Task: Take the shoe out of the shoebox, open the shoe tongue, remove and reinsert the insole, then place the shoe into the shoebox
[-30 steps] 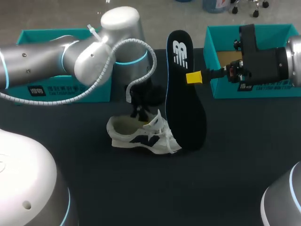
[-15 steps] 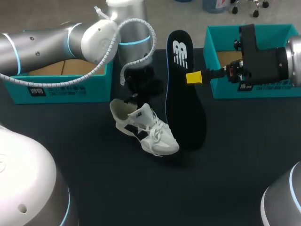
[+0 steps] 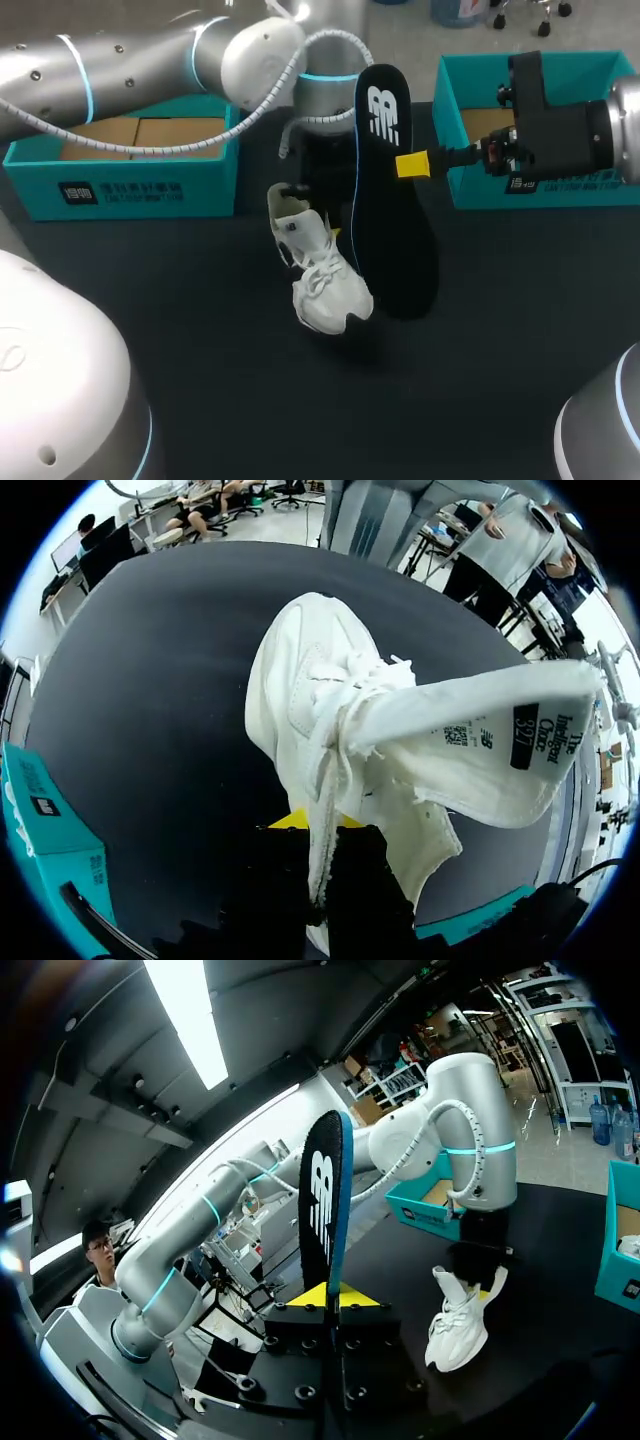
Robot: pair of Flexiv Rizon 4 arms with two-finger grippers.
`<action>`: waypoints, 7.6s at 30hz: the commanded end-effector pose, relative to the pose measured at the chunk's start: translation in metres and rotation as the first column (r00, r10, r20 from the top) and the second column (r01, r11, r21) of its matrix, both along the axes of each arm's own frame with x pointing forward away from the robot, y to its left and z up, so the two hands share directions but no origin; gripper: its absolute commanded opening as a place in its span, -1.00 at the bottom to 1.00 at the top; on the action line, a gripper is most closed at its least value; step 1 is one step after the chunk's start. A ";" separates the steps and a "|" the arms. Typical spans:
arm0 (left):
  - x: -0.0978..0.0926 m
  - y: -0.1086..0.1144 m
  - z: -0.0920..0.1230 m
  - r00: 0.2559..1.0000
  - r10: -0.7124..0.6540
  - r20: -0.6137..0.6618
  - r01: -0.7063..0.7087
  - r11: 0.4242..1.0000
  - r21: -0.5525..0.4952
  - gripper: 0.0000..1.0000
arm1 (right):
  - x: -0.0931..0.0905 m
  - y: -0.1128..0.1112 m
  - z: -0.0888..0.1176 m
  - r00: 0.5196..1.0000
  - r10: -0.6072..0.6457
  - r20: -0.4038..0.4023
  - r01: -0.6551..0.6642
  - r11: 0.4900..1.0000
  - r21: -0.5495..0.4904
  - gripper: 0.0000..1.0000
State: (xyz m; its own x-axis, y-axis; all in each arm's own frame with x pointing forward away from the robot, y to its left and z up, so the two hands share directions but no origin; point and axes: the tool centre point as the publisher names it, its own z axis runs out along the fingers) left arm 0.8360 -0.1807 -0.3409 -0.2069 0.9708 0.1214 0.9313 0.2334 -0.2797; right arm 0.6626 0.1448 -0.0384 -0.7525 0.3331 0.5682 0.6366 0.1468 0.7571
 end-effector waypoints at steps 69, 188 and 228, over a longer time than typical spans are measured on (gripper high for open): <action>0.025 -0.056 -0.003 0.992 -0.043 0.116 0.034 0.997 0.070 1.00 | 0.002 0.002 -0.001 1.000 0.001 -0.001 -0.001 1.000 0.000 -1.00; 0.027 -0.017 0.257 0.854 0.295 0.428 0.448 0.002 -0.894 0.78 | 0.270 0.024 -0.030 0.731 -0.076 -0.678 0.135 0.990 0.034 -1.00; 0.031 -0.007 0.249 0.879 0.315 0.357 0.398 -0.075 -0.914 -1.00 | 0.191 -0.024 -0.043 0.828 -0.029 -0.560 0.170 0.965 0.200 1.00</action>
